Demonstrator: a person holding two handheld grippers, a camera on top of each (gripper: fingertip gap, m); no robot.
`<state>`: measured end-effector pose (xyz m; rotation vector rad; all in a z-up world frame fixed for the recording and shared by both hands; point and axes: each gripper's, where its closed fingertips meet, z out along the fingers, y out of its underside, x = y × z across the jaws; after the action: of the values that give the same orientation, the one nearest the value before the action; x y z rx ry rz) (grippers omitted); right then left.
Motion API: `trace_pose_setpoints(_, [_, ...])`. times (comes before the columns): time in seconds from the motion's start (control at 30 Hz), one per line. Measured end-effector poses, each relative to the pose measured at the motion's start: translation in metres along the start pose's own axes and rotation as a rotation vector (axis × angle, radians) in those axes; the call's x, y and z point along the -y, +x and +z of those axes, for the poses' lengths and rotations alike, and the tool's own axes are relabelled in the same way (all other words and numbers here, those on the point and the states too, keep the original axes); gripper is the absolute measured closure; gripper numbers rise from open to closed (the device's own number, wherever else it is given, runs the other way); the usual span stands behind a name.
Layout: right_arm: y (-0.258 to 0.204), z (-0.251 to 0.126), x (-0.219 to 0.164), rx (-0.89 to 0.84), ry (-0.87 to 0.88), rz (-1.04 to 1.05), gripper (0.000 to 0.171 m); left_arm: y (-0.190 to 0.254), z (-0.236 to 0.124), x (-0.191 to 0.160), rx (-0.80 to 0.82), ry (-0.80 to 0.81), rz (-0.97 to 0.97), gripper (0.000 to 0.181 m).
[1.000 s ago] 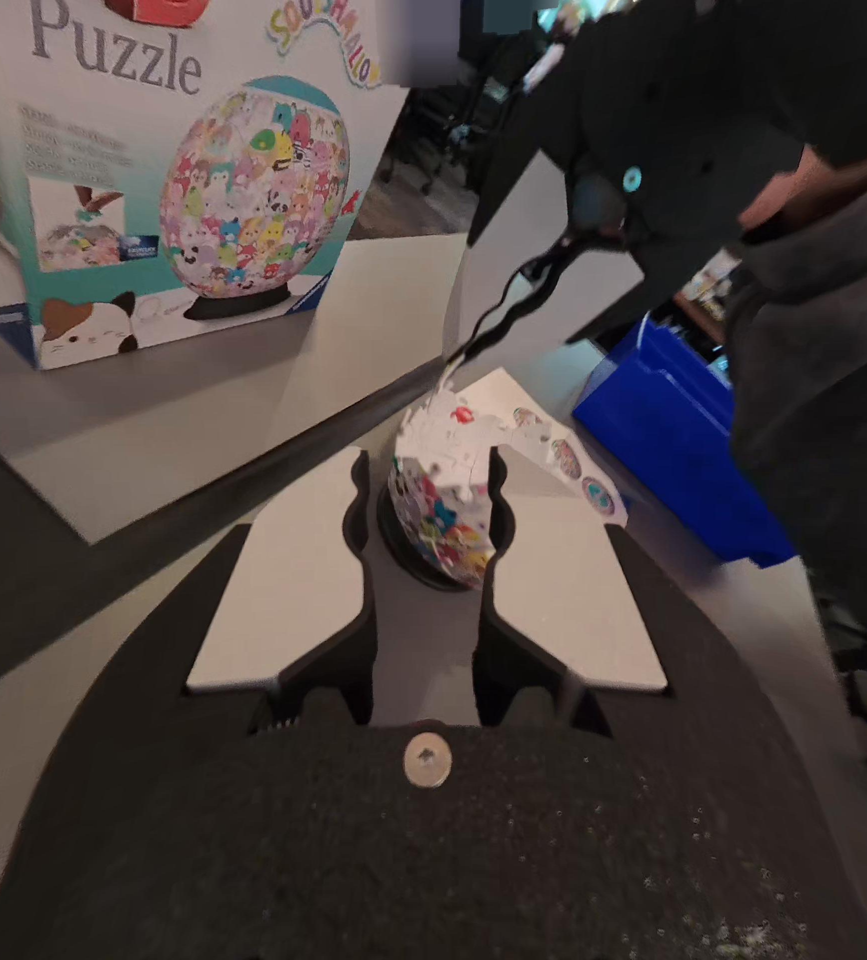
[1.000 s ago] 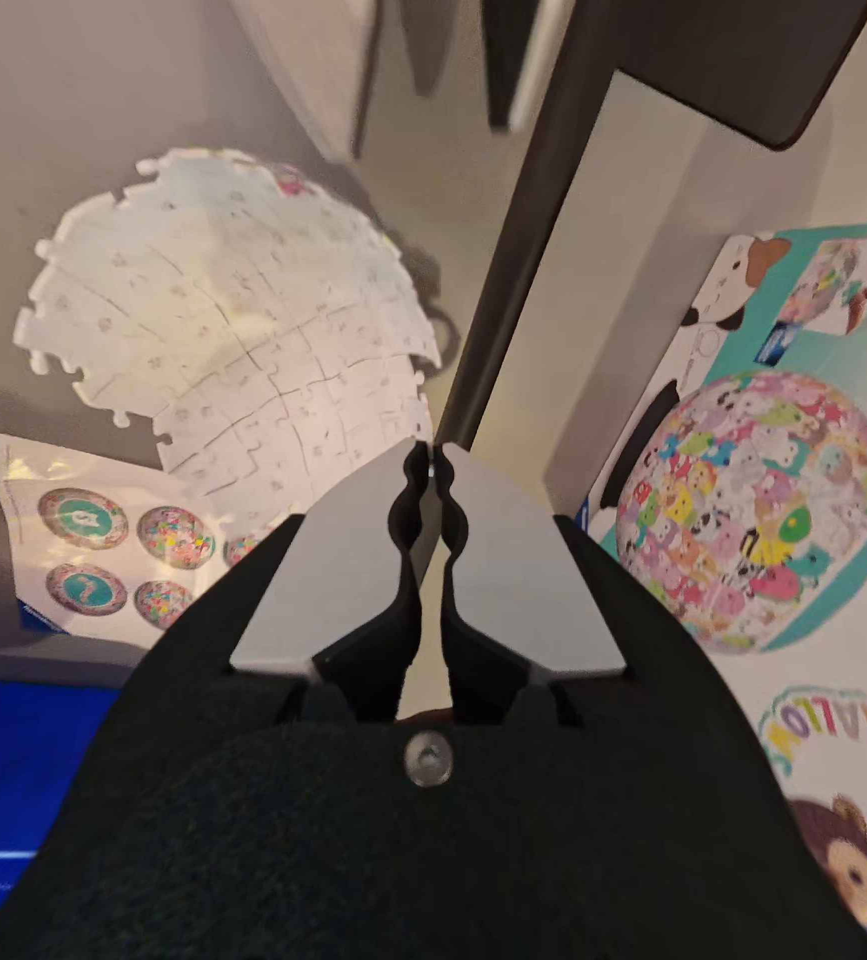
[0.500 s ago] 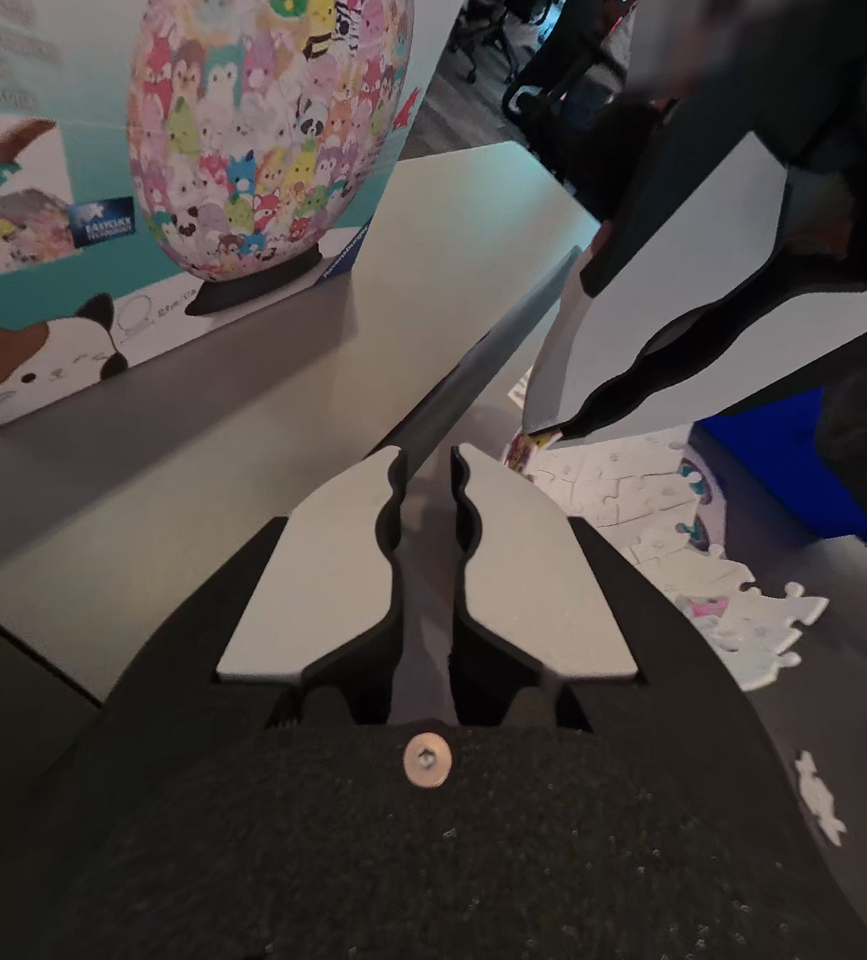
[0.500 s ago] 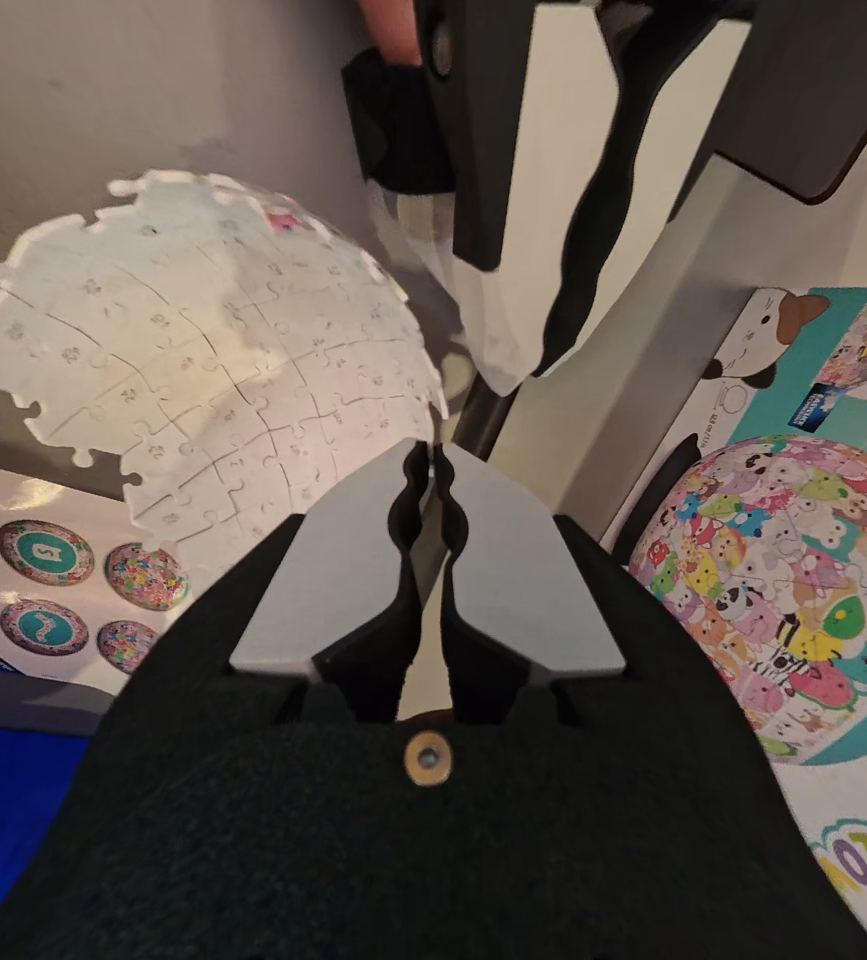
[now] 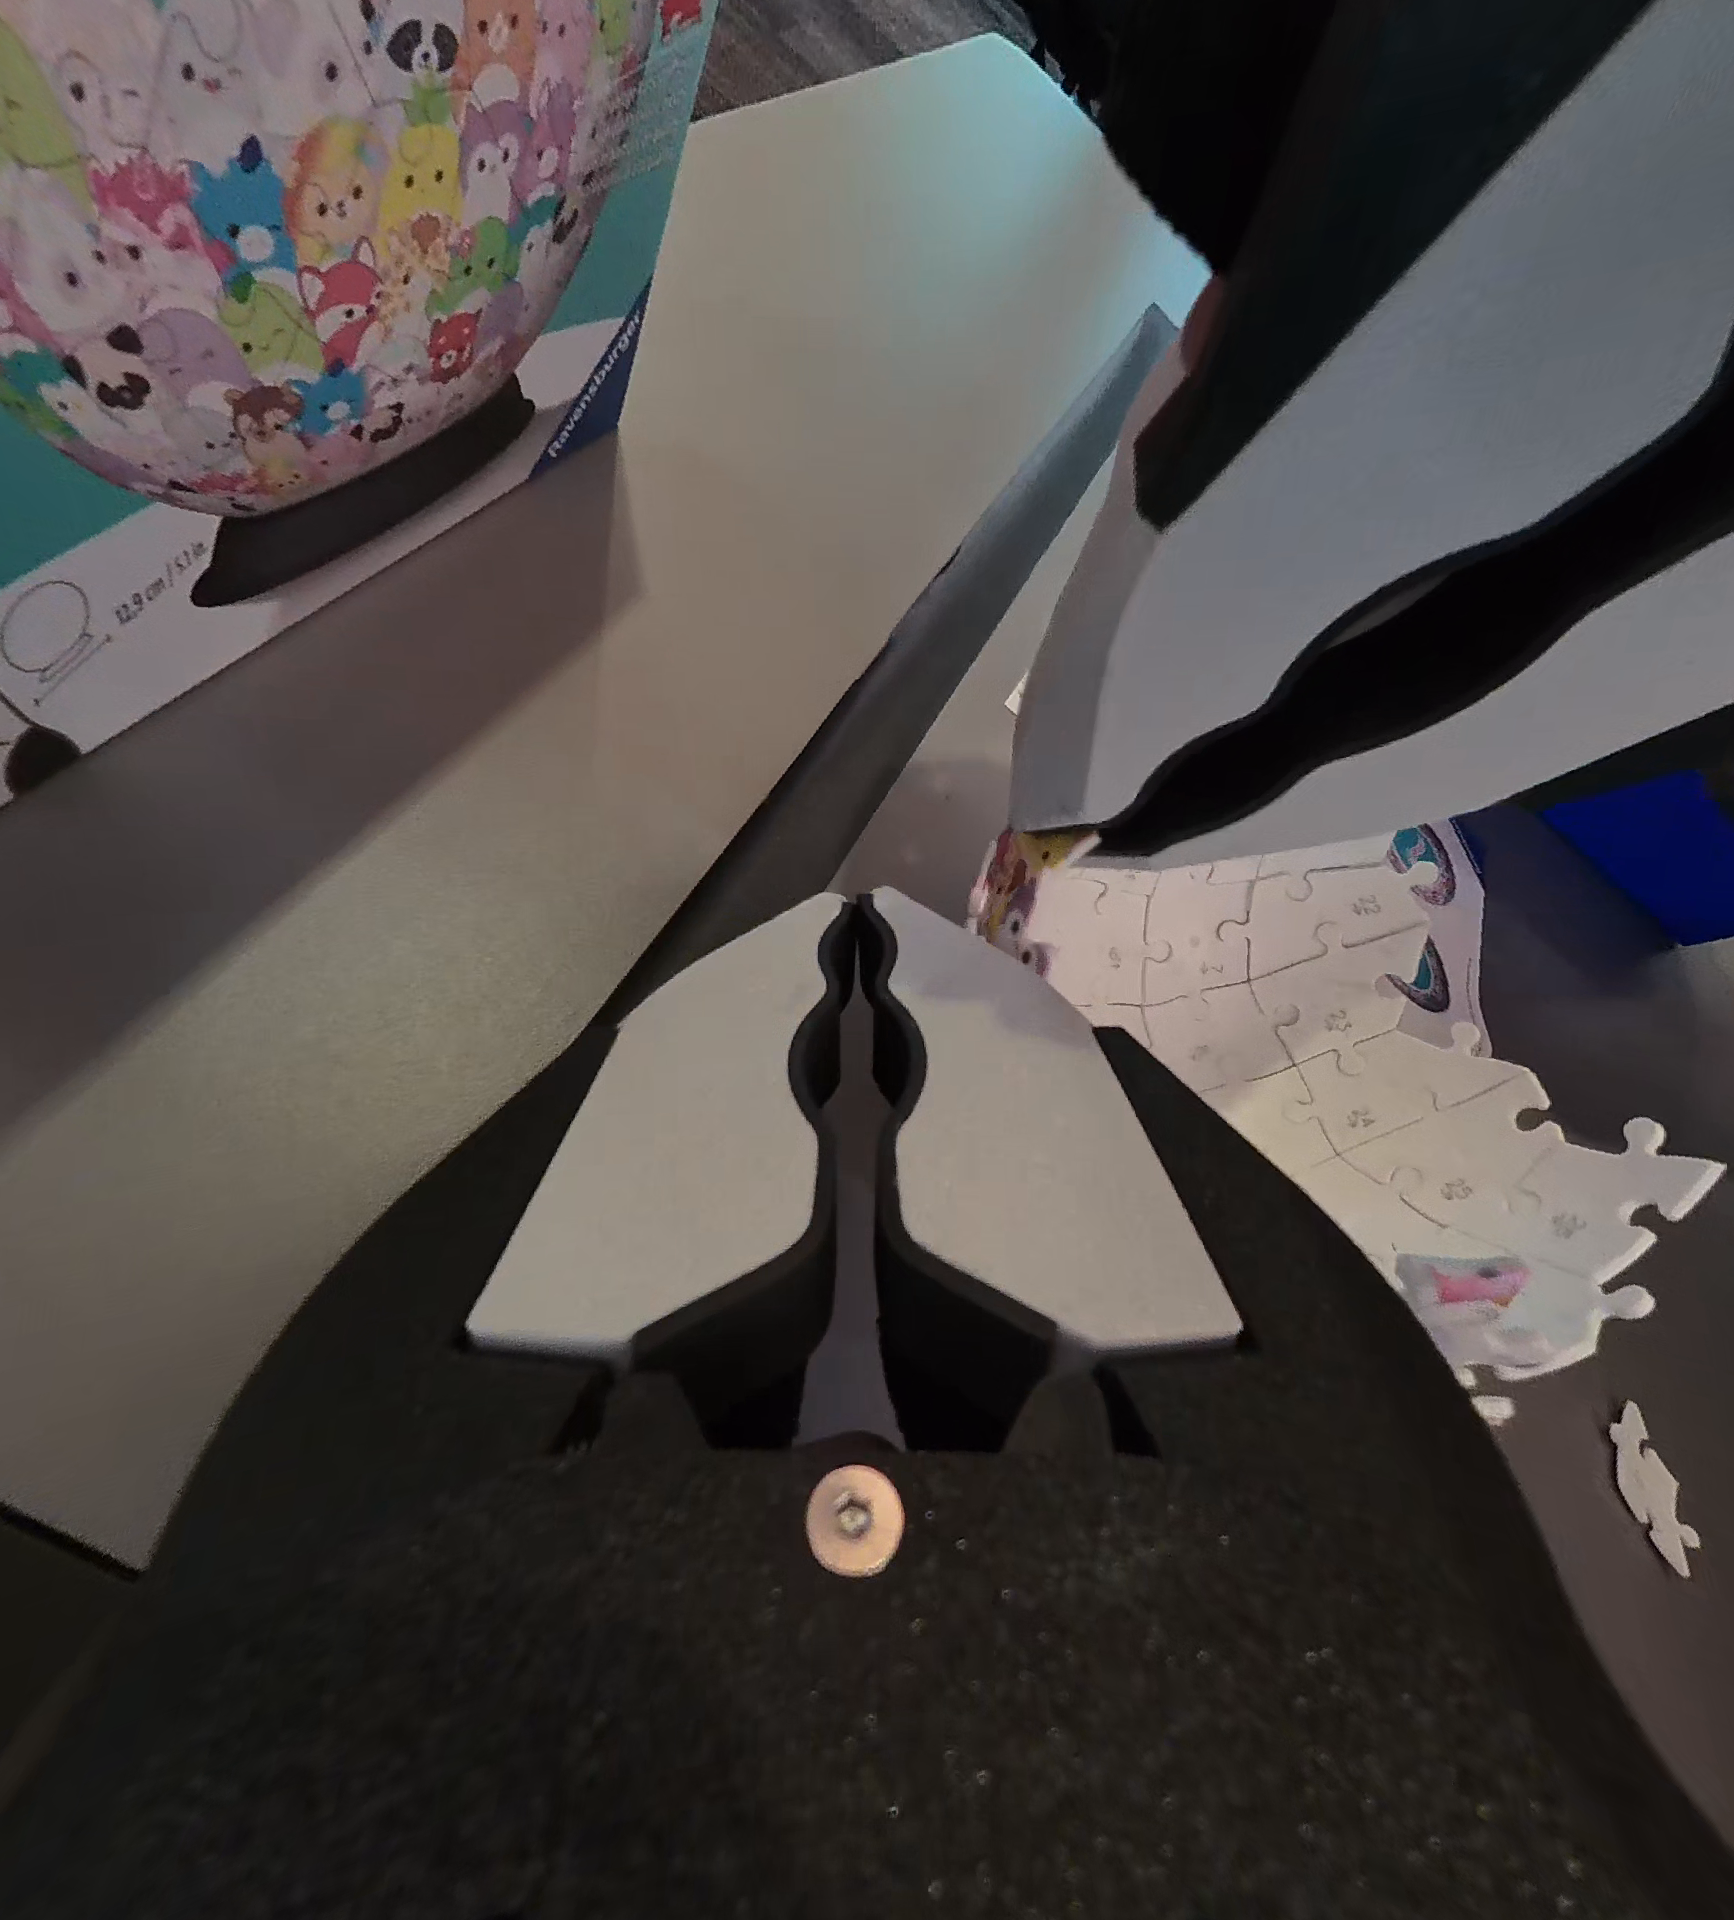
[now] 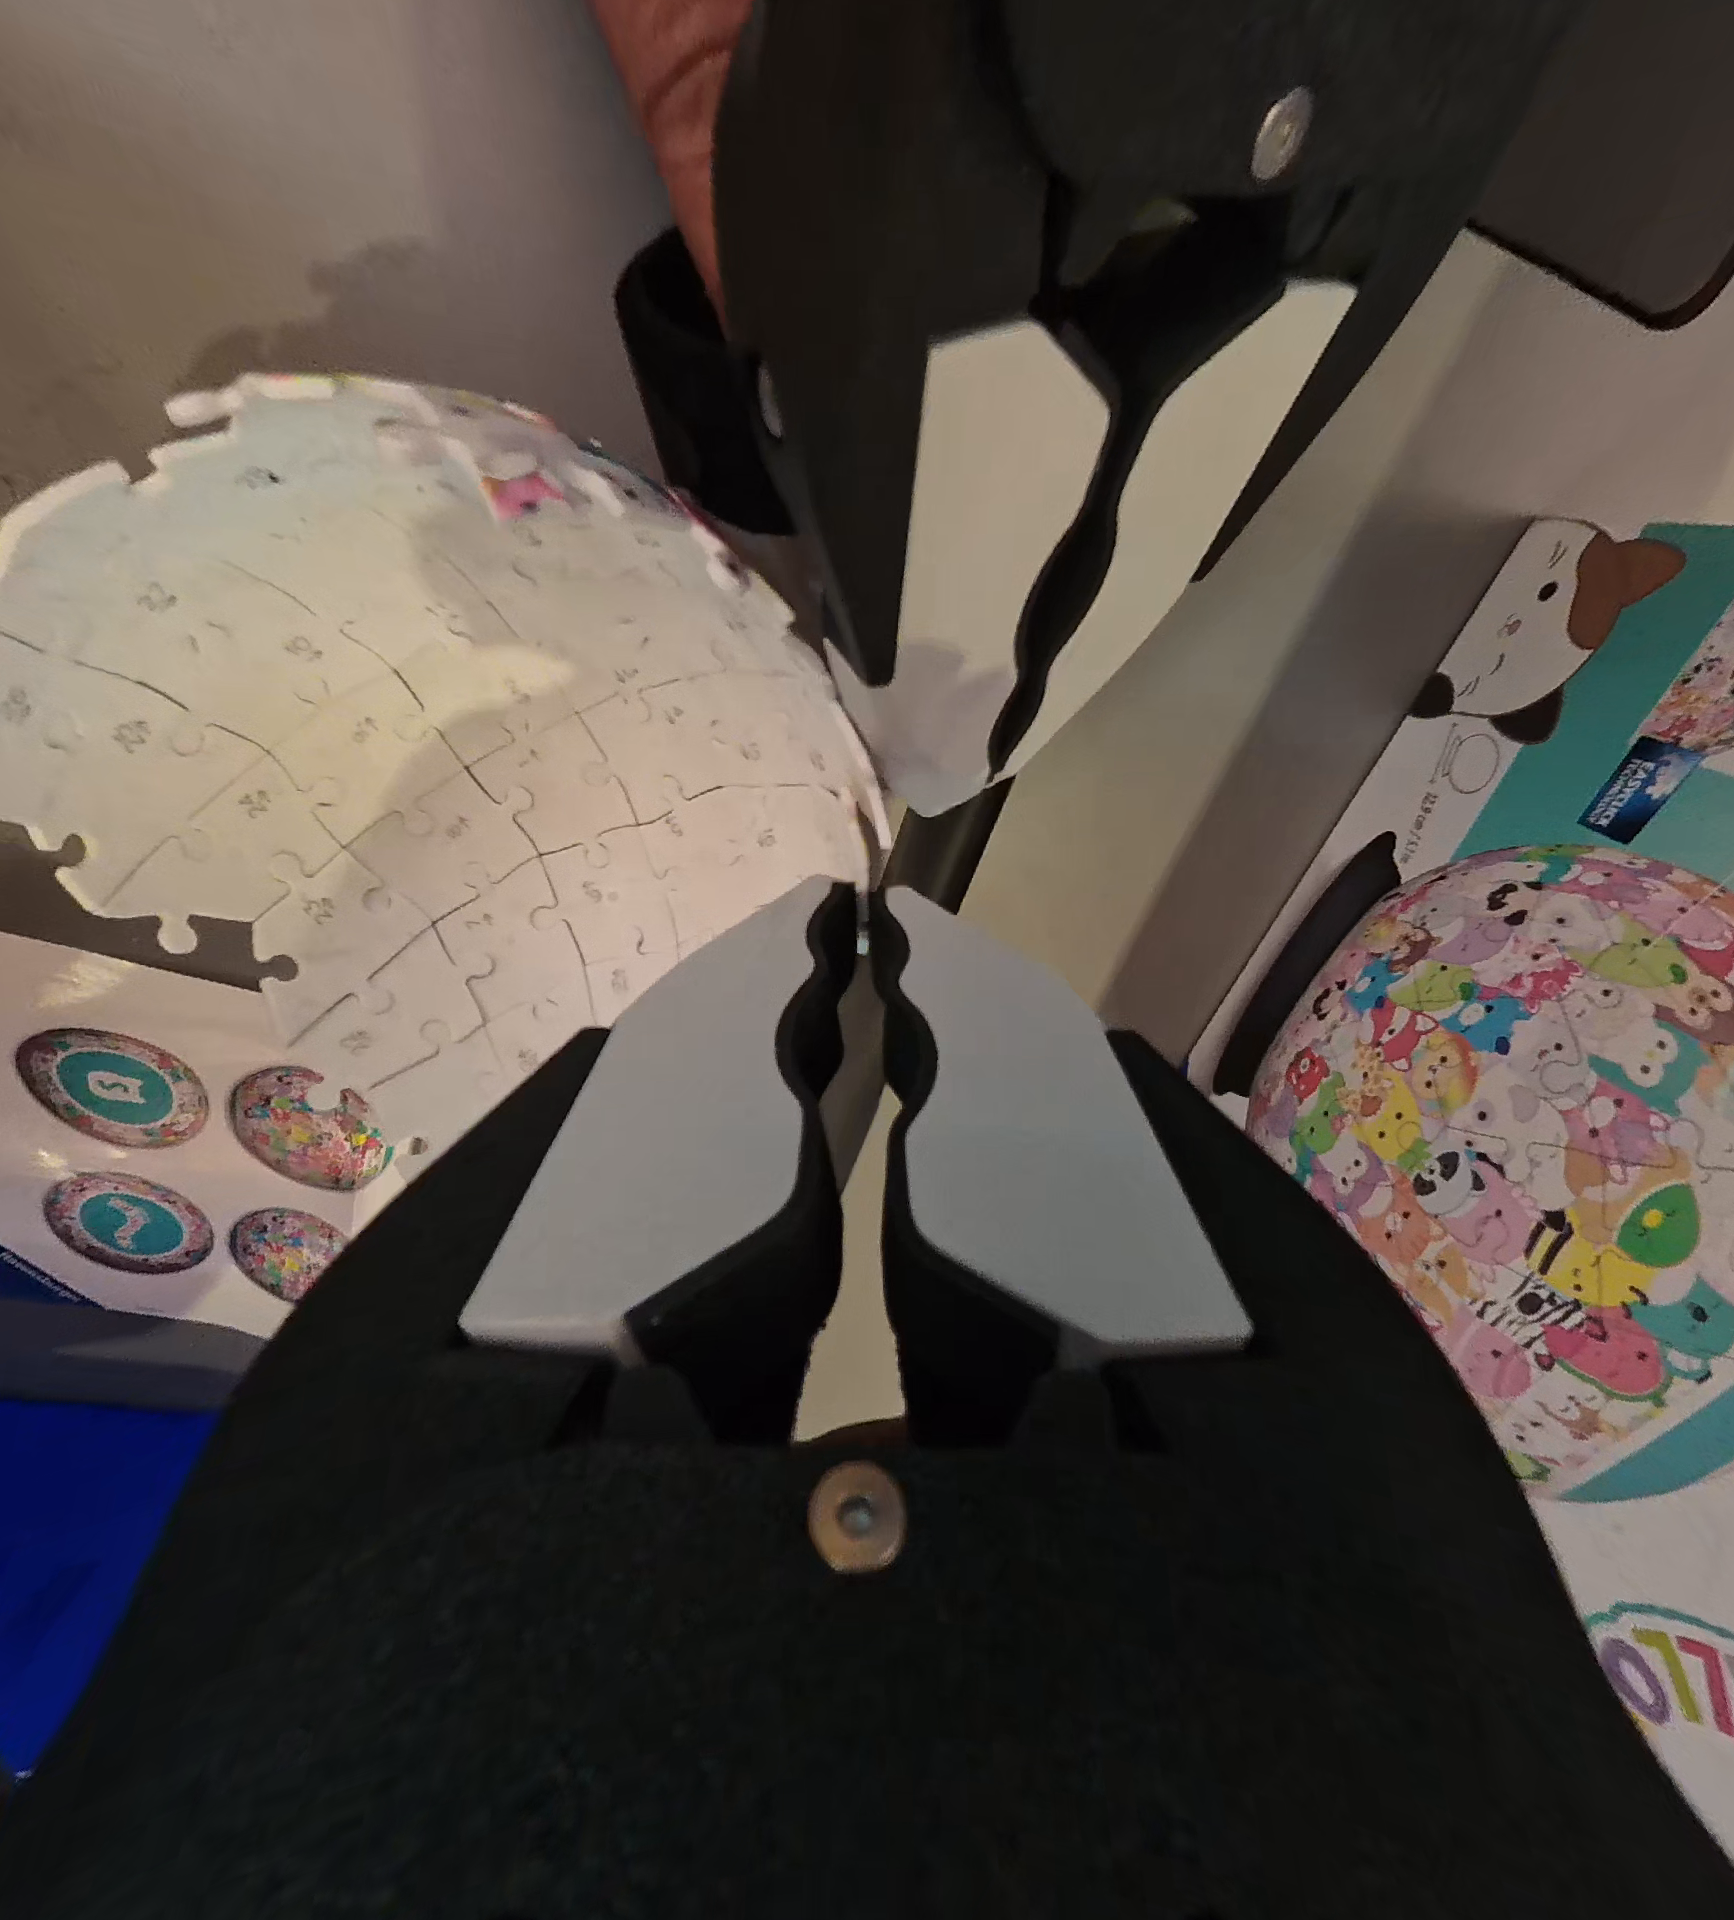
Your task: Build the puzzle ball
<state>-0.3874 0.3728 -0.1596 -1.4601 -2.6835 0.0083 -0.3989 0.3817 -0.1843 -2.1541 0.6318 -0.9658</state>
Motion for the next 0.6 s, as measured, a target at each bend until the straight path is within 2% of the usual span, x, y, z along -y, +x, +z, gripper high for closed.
trace_pose_setpoints(0.6, [0.0009,0.004,0.0015,0.032,-0.096,0.036,0.168,0.0002,0.0009,-0.0019,-0.006,-0.012,-0.01,0.181])
